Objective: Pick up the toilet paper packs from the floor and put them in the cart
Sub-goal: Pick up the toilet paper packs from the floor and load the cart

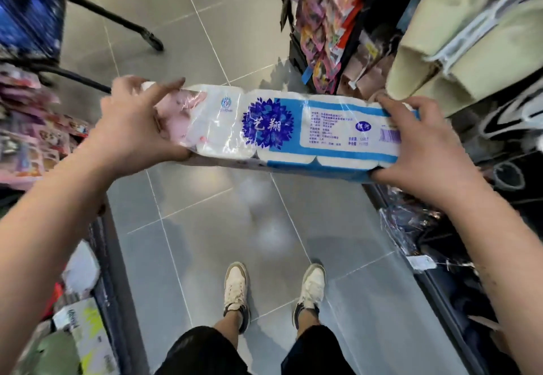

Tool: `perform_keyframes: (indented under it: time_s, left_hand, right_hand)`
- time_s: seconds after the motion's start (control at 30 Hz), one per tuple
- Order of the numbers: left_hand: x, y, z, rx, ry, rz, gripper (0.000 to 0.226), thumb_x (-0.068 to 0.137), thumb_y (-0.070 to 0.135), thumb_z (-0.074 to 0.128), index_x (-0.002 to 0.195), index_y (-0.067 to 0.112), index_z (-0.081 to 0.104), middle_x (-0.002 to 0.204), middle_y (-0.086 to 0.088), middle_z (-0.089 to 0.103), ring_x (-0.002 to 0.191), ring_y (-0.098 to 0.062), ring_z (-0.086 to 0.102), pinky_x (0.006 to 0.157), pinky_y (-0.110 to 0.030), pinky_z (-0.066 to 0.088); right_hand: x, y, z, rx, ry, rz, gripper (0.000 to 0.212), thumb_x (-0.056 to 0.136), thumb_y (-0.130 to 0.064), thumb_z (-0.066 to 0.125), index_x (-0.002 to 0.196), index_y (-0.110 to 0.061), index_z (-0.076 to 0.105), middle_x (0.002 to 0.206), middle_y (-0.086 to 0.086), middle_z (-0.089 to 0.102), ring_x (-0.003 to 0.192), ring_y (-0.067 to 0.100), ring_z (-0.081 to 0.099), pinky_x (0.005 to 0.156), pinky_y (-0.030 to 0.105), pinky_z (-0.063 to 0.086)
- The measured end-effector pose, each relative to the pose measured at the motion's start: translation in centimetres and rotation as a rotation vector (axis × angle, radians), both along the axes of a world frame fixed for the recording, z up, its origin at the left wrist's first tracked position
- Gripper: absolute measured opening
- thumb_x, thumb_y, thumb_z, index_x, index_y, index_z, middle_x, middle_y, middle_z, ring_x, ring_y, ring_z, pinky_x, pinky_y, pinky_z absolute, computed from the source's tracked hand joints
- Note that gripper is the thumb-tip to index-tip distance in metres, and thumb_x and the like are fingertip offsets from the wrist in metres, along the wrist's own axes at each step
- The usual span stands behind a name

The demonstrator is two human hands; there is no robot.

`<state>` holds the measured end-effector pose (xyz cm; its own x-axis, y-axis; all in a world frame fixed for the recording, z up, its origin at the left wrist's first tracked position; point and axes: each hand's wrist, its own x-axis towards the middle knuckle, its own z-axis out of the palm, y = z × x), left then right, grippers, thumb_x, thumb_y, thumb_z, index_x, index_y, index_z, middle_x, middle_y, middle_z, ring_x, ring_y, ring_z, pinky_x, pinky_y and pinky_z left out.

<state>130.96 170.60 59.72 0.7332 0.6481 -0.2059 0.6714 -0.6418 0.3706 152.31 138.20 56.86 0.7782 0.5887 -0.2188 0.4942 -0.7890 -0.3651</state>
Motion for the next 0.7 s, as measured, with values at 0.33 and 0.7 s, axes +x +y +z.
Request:
perform_keyframes:
  time_s: [0.33,0.7]
  left_hand:
    - [-5.0,-3.8,16.5,0.094,-0.308,-0.109,0.102,0.041,0.064,0.07,0.138,0.048,0.046,0.137,-0.011,0.038,0.138,-0.025,0.032,0.119,-0.045,0.025]
    - [-4.2,-6.8,20.8,0.079,-0.252,-0.135,0.092,0.052,0.034,0.091,0.129,0.058,0.048,0.142,0.004,0.03,0.134,-0.028,0.031,0.109,-0.043,0.035]
  right_hand:
    - [-3.3,-5.6,18.8,0.068,-0.172,0.045,0.122,0.04,-0.054,0.069,0.154,-0.041,0.025,0.15,0.004,0.035,0.136,0.033,0.043,0.114,0.048,0.039]
    - [-4.3,-9.8,20.3,0.123,-0.14,-0.008,0.121,0.04,-0.057,0.069,0.154,-0.045,0.028,0.148,-0.004,0.037,0.133,0.025,0.047,0.112,0.044,0.042]
